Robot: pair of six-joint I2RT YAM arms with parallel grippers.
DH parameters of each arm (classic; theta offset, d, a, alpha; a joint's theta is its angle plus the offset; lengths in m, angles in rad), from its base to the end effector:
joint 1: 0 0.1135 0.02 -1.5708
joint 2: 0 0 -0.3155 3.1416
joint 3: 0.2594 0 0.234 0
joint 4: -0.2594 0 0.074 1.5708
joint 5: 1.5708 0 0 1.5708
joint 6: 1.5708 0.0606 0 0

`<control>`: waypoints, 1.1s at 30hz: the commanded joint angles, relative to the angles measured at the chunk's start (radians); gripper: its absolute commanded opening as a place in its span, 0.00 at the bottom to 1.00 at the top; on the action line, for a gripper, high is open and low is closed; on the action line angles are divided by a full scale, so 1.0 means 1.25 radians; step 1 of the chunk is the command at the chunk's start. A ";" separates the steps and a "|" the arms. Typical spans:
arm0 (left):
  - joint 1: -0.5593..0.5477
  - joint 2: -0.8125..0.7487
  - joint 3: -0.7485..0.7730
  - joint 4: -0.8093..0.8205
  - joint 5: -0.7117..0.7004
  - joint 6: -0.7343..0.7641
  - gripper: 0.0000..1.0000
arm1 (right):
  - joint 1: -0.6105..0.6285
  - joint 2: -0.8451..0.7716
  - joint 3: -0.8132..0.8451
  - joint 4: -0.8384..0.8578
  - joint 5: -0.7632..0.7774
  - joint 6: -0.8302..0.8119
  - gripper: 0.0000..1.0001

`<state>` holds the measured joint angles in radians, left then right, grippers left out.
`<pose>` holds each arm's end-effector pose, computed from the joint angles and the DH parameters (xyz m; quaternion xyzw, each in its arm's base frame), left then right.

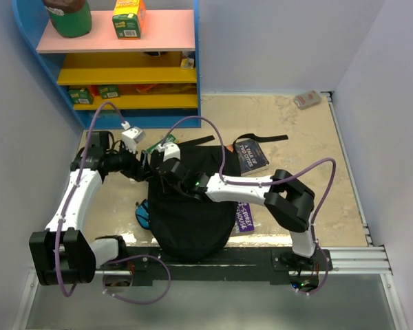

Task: Pack the student bag
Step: Zip the student bag at the center of the board.

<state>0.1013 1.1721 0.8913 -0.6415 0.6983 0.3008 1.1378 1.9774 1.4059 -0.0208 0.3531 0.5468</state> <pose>0.2071 -0.0181 0.3033 0.1972 0.8754 -0.2580 0.3581 0.2188 0.4233 0.2584 -0.1741 0.8553 0.2420 0.4237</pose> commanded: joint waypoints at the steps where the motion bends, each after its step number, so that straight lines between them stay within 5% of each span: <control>1: -0.109 -0.015 -0.038 0.087 -0.031 -0.065 0.76 | -0.002 -0.099 -0.036 0.040 0.071 0.026 0.00; 6: -0.118 0.002 -0.063 0.131 -0.046 -0.119 0.74 | -0.001 -0.180 -0.164 0.152 0.109 0.084 0.00; 23: -0.118 0.141 -0.031 0.160 0.012 -0.219 0.70 | 0.020 -0.179 -0.203 0.191 0.110 0.136 0.00; 24: -0.118 0.142 -0.038 0.168 0.008 -0.214 0.66 | 0.020 -0.179 -0.203 0.193 0.109 0.138 0.00; 27: -0.118 0.139 -0.056 0.193 -0.016 -0.206 0.18 | 0.020 -0.179 -0.207 0.192 0.107 0.139 0.00; 30: -0.118 0.143 -0.057 0.184 -0.024 -0.204 0.00 | 0.020 -0.179 -0.208 0.185 0.109 0.138 0.00; 33: -0.117 0.130 -0.049 0.177 -0.026 -0.200 0.00 | 0.020 -0.183 -0.209 0.163 0.119 0.136 0.00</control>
<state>-0.0483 1.3506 0.8223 -0.4458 0.6815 0.0372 1.1545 1.7782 1.1511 0.1761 0.4622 0.7033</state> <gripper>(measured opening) 0.032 0.014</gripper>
